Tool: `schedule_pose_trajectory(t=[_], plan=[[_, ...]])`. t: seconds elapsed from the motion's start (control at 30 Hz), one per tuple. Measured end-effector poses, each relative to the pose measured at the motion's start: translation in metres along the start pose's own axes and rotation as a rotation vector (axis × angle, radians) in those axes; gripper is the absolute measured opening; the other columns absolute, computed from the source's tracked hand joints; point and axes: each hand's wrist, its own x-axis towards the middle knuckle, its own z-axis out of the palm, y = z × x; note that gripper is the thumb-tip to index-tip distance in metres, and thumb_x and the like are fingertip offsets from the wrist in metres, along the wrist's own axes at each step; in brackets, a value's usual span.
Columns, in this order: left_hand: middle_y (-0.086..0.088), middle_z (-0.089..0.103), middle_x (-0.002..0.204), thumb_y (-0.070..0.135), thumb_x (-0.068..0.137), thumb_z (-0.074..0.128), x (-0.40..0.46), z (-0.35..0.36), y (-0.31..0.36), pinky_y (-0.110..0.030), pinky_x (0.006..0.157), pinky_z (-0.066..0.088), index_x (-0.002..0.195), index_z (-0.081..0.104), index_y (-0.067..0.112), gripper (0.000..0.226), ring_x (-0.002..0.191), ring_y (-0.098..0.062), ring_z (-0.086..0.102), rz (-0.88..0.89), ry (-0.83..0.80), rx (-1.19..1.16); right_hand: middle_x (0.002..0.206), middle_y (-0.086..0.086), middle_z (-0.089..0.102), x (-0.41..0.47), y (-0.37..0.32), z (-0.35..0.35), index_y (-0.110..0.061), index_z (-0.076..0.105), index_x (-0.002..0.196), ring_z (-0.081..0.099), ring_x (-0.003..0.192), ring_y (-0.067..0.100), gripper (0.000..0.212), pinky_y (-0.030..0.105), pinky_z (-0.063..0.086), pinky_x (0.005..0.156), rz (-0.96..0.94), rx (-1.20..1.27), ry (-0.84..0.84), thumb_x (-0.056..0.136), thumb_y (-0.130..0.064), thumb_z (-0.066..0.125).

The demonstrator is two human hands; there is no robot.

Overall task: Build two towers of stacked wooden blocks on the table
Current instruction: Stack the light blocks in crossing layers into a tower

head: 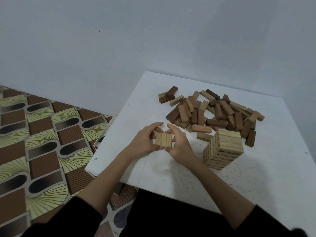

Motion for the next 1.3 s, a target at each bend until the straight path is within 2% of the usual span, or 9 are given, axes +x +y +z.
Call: schedule_pose_trajectory(t=[0.2, 0.37, 0.47, 0.57, 0.73, 0.87, 1.03, 1.13, 1.3], plan=[[0.017, 0.059, 0.101, 0.007, 0.063, 0.086, -0.003, -0.008, 0.016, -0.009, 0.068, 0.042, 0.125, 0.045, 0.033, 0.079, 0.073, 0.004, 0.046, 0.009, 0.062, 0.002, 0.108, -0.014, 0.039, 0.003, -0.018, -0.002, -0.018, 0.032, 0.142, 0.040, 0.109, 0.024, 0.071, 0.043, 0.046, 0.092, 0.040, 0.064, -0.001, 0.080, 0.006, 0.058], [0.023, 0.059, 0.105, 0.008, 0.064, 0.086, -0.002, -0.033, 0.050, -0.011, 0.079, 0.042, 0.130, 0.041, 0.037, 0.085, 0.090, -0.009, 0.051, 0.094, 0.126, 0.044, 0.117, -0.005, 0.042, 0.012, -0.052, -0.022, -0.017, 0.034, 0.140, 0.043, 0.116, 0.027, 0.070, 0.047, 0.042, 0.098, -0.020, 0.107, 0.093, 0.080, 0.007, 0.061], [0.025, 0.060, 0.109, 0.011, 0.067, 0.085, -0.002, -0.042, 0.076, -0.012, 0.090, 0.038, 0.135, 0.037, 0.037, 0.088, 0.104, -0.008, 0.049, 0.183, 0.154, 0.082, 0.108, -0.015, 0.040, 0.009, -0.071, -0.045, -0.018, 0.034, 0.141, 0.044, 0.115, 0.026, 0.073, 0.047, 0.042, 0.097, -0.098, 0.076, 0.147, 0.078, 0.008, 0.061], [0.021, 0.060, 0.112, 0.011, 0.067, 0.084, -0.003, -0.041, 0.102, -0.008, 0.097, 0.032, 0.140, 0.036, 0.029, 0.089, 0.114, -0.003, 0.047, 0.251, 0.156, 0.072, 0.117, -0.003, 0.049, 0.000, -0.084, -0.080, -0.019, 0.034, 0.140, 0.048, 0.113, 0.029, 0.078, 0.049, 0.044, 0.094, -0.168, 0.071, 0.134, 0.073, 0.001, 0.067], [0.010, 0.062, 0.115, 0.006, 0.065, 0.083, 0.003, -0.014, 0.145, -0.014, 0.098, 0.038, 0.141, 0.036, 0.024, 0.091, 0.115, 0.002, 0.049, 0.301, 0.084, -0.007, 0.109, -0.020, 0.044, -0.033, -0.088, -0.149, -0.025, 0.036, 0.139, 0.046, 0.103, 0.005, 0.077, 0.016, 0.045, 0.083, -0.158, 0.004, 0.097, 0.074, -0.010, 0.075], [0.006, 0.059, 0.116, 0.008, 0.067, 0.083, 0.007, 0.018, 0.162, -0.007, 0.084, 0.042, 0.141, 0.036, 0.028, 0.090, 0.104, 0.003, 0.052, 0.287, -0.010, -0.044, 0.116, -0.014, 0.050, -0.053, -0.063, -0.178, -0.035, 0.039, 0.134, 0.049, 0.110, 0.001, 0.077, 0.017, 0.047, 0.089, -0.084, -0.006, 0.082, 0.072, -0.011, 0.077], [0.004, 0.058, 0.116, 0.014, 0.068, 0.083, 0.009, 0.048, 0.164, -0.010, 0.089, 0.042, 0.143, 0.033, 0.029, 0.091, 0.108, -0.003, 0.053, 0.282, -0.088, 0.007, 0.116, -0.017, 0.055, -0.069, -0.032, -0.189, -0.050, 0.037, 0.120, 0.052, 0.108, -0.003, 0.070, 0.018, 0.047, 0.091, -0.055, 0.027, 0.051, 0.074, -0.017, 0.077], [0.006, 0.059, 0.115, 0.017, 0.069, 0.083, 0.008, 0.056, 0.162, -0.019, 0.095, 0.042, 0.143, 0.033, 0.030, 0.090, 0.111, -0.008, 0.051, 0.282, -0.115, 0.046, 0.115, -0.020, 0.055, -0.074, -0.017, -0.188, -0.040, 0.040, 0.130, 0.048, 0.113, -0.002, 0.070, 0.019, 0.041, 0.093, -0.037, 0.008, 0.045, 0.075, -0.016, 0.076], [0.014, 0.055, 0.113, 0.021, 0.069, 0.083, 0.008, 0.063, 0.161, -0.008, 0.091, 0.038, 0.143, 0.034, 0.030, 0.088, 0.114, -0.005, 0.047, 0.260, -0.129, 0.103, 0.116, -0.021, 0.055, -0.076, -0.005, -0.187, -0.036, 0.040, 0.133, 0.044, 0.116, -0.002, 0.072, 0.015, 0.037, 0.089, -0.043, -0.006, 0.056, 0.075, -0.016, 0.077]])
